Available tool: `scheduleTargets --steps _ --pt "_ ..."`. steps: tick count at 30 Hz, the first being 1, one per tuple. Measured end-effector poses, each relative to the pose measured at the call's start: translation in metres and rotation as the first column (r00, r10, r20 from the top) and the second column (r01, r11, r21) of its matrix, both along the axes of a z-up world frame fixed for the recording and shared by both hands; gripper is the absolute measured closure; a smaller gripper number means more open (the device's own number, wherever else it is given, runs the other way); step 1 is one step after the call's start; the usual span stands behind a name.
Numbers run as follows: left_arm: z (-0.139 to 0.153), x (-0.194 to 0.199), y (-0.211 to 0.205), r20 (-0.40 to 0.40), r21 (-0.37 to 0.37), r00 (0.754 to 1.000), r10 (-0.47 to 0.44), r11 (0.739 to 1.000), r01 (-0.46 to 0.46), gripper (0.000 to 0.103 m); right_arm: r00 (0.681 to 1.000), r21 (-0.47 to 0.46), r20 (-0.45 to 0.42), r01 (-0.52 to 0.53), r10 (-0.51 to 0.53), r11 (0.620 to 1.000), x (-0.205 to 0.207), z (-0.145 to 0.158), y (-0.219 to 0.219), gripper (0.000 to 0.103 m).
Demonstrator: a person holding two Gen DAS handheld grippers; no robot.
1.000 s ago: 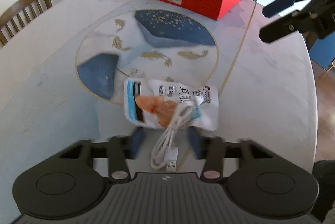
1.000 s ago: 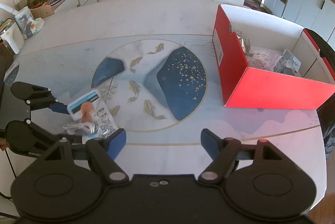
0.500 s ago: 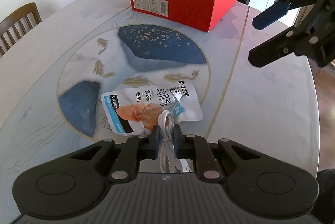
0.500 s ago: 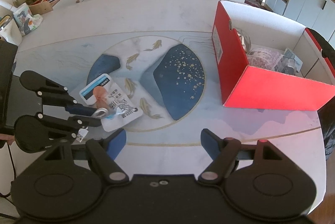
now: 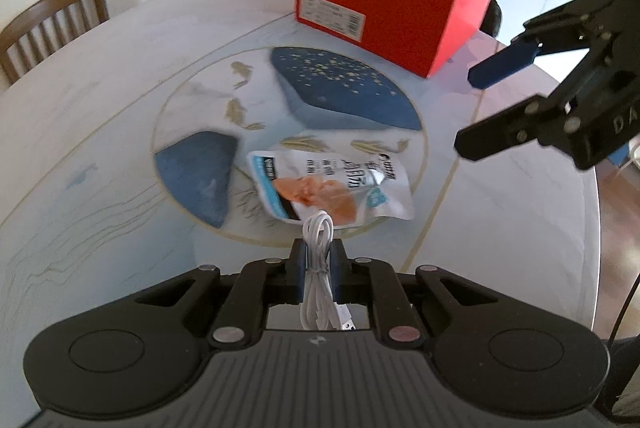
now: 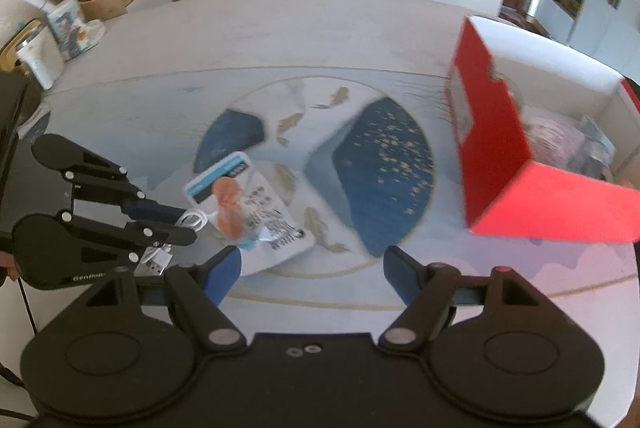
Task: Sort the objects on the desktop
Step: 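Grasp the white USB cable with the left gripper while the right grasps the snack bag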
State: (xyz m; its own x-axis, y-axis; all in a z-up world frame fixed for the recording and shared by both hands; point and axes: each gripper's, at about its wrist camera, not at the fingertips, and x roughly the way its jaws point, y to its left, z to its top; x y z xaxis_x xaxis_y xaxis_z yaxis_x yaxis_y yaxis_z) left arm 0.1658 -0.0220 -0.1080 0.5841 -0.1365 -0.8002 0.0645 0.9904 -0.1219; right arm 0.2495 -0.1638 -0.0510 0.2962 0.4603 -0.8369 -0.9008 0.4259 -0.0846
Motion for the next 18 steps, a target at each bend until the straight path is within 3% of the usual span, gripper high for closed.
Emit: scheduleTargets --steps 18 --pt "-0.01 0.01 0.041 -0.03 -0.11 0.988 0.155 0.981 -0.157 0.093 0.973 -0.089 -0.019 -0.229 0.229 0.969 -0.007 -0.044 0.07 0.025"
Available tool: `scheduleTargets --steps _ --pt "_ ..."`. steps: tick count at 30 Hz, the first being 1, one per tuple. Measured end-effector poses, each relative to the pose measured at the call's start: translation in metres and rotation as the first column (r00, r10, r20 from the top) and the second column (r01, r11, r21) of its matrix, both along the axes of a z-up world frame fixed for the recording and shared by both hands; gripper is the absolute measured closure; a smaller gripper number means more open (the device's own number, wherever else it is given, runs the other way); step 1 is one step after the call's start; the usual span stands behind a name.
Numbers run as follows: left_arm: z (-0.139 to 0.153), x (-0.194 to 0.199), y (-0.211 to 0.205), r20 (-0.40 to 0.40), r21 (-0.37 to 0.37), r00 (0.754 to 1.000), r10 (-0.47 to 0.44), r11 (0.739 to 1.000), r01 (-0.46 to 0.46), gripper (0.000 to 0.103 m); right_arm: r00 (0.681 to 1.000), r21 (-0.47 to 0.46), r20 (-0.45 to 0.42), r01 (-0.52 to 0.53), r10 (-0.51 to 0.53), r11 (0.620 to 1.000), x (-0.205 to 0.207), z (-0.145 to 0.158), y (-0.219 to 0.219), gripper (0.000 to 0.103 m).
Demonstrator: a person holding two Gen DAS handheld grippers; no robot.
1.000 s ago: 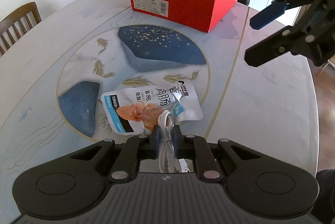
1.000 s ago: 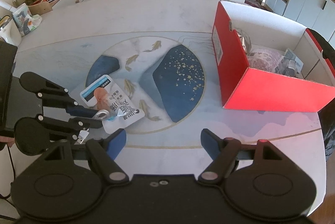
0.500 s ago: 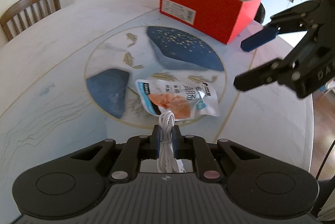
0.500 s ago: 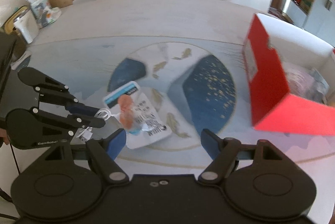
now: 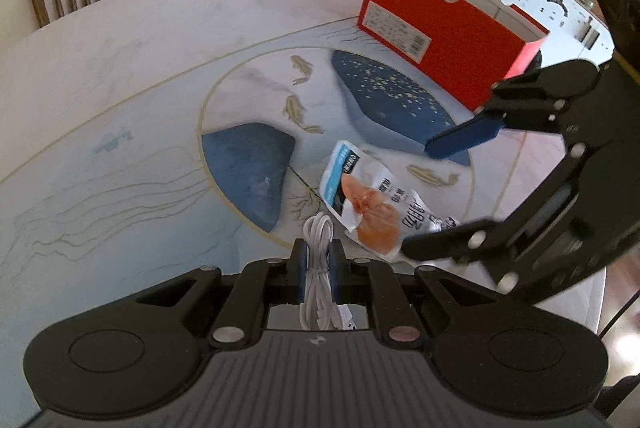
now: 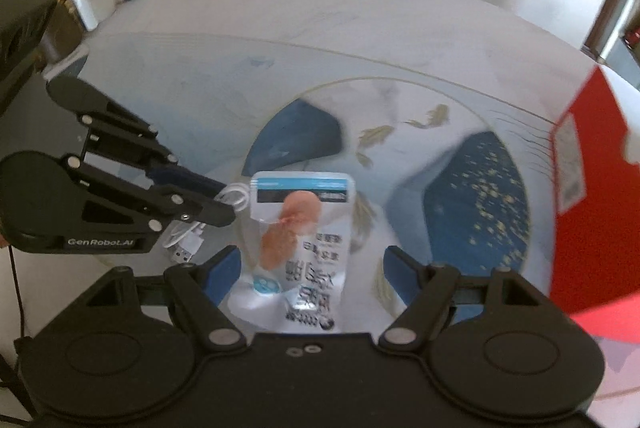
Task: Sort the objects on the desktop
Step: 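Grasp the white USB cable with the left gripper while the right grasps the snack bag, then carry the white cable and snack bag over the red box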
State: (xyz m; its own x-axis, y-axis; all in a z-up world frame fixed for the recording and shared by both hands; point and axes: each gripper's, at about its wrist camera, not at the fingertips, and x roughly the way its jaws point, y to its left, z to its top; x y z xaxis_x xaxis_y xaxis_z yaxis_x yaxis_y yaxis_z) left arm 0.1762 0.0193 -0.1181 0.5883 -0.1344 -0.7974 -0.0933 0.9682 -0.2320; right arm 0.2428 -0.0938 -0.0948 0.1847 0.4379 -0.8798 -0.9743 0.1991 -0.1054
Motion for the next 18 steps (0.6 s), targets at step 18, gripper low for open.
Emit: scheduleTargets --steps 18 --pt "-0.007 0.01 0.016 0.006 0.001 0.997 0.078 0.997 -0.078 0.093 0.997 -0.014 0.02 0.079 -0.079 0.997 0.009 -0.025 0.029 0.026"
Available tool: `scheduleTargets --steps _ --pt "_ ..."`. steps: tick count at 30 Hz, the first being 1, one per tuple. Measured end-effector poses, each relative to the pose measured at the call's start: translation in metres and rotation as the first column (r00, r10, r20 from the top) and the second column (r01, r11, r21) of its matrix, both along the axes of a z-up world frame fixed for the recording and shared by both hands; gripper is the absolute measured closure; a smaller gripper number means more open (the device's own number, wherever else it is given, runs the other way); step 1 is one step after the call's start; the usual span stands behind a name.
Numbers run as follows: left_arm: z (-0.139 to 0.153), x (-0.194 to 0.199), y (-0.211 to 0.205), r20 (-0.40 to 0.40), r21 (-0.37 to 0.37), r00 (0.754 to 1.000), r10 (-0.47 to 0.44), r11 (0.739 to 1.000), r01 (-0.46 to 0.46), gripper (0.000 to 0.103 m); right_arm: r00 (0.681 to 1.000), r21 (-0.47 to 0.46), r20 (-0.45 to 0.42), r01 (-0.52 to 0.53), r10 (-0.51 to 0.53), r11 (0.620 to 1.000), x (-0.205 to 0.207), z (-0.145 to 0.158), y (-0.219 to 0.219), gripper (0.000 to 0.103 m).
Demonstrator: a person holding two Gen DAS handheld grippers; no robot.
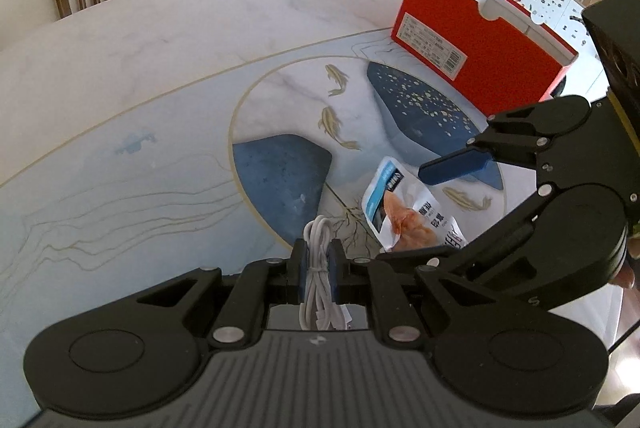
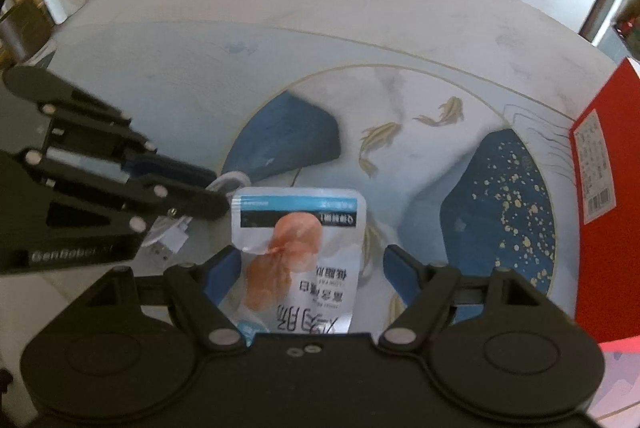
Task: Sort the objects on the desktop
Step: 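Carry the white cable and snack bag over the red box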
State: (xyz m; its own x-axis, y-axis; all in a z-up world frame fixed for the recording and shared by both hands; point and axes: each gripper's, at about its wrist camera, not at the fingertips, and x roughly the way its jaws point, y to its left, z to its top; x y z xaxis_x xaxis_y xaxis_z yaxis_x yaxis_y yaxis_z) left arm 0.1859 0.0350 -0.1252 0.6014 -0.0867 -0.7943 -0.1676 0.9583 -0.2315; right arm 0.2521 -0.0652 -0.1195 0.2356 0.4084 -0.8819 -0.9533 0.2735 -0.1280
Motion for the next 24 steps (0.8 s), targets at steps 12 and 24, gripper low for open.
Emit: scheduleTargets --steps 12,24 --pt "0.001 0.0 -0.001 0.0 -0.003 1.0 0.01 1.0 -0.01 0.093 1.0 0.006 -0.008 0.017 -0.017 1.0 -0.001 0.007 -0.006 0.042" --pt "0.016 -0.005 -0.013 0.024 -0.008 1.0 -0.005 1.0 0.005 0.093 0.998 0.033 -0.002 0.057 -0.057 0.998 -0.002 0.022 -0.034 0.045"
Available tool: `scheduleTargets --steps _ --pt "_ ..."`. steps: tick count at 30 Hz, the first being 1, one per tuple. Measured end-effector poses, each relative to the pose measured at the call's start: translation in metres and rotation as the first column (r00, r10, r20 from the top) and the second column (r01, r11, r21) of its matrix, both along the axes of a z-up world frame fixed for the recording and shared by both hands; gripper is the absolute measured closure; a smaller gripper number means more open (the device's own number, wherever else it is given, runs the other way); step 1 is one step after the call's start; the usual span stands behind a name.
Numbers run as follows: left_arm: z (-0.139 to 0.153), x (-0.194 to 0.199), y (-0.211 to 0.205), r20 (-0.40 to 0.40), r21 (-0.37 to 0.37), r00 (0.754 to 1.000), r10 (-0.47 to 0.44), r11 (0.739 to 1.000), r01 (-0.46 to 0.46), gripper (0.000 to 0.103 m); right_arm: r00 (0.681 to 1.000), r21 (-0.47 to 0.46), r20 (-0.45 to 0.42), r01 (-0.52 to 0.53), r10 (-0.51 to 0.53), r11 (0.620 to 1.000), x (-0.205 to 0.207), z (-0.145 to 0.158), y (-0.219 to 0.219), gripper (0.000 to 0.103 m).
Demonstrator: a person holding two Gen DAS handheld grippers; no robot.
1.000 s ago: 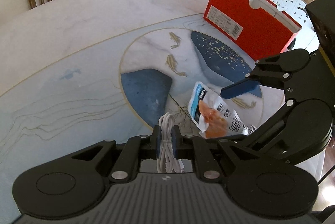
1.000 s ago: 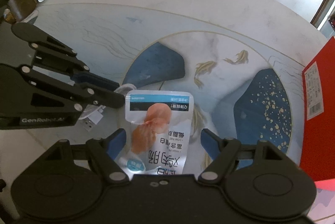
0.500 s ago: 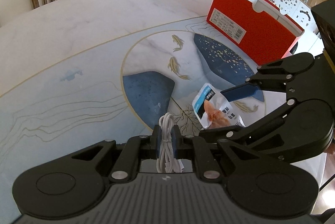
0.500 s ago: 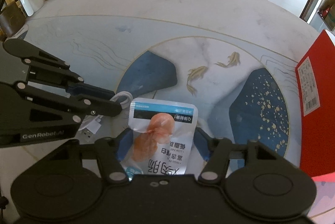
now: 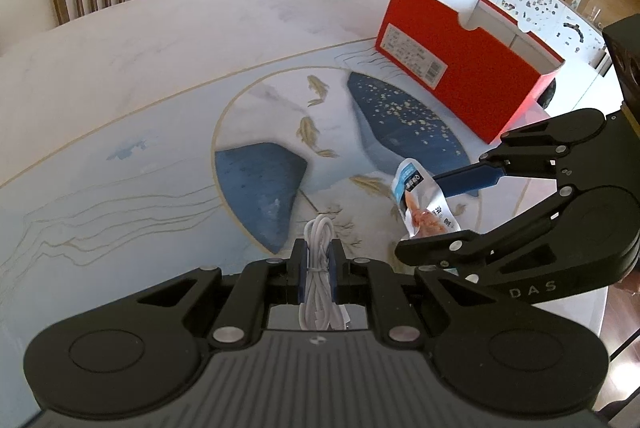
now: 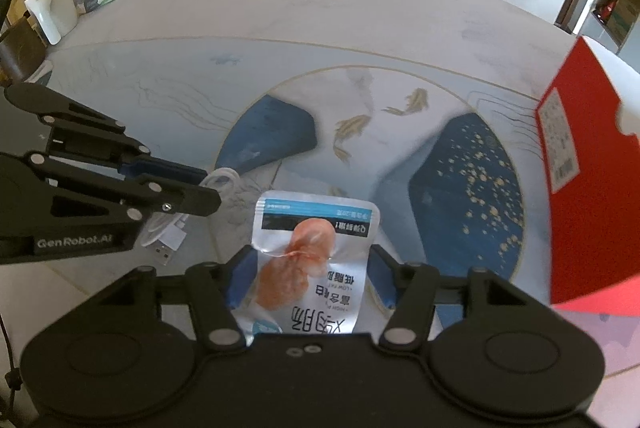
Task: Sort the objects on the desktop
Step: 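Carry the white cable and snack bag over the red box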
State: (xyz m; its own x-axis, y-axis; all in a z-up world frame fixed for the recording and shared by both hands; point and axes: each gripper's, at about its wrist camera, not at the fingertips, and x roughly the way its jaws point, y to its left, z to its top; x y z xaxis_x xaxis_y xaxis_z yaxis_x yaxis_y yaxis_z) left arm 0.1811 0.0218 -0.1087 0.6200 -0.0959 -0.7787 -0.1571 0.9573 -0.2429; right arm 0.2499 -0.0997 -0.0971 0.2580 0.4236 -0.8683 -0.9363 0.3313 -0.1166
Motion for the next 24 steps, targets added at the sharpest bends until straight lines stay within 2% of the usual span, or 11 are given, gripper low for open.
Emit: scheduleTargets --steps 17,24 --pt "0.028 0.001 -0.039 0.028 -0.014 0.999 -0.015 1.0 0.015 0.093 0.994 0.077 -0.015 0.111 -0.111 0.991 0.016 0.035 -0.064 0.046" --pt "0.035 0.014 -0.064 0.039 -0.009 0.998 -0.043 0.999 0.044 0.093 0.99 0.076 0.008 0.138 -0.139 0.988 0.027 0.042 -0.09 0.046"
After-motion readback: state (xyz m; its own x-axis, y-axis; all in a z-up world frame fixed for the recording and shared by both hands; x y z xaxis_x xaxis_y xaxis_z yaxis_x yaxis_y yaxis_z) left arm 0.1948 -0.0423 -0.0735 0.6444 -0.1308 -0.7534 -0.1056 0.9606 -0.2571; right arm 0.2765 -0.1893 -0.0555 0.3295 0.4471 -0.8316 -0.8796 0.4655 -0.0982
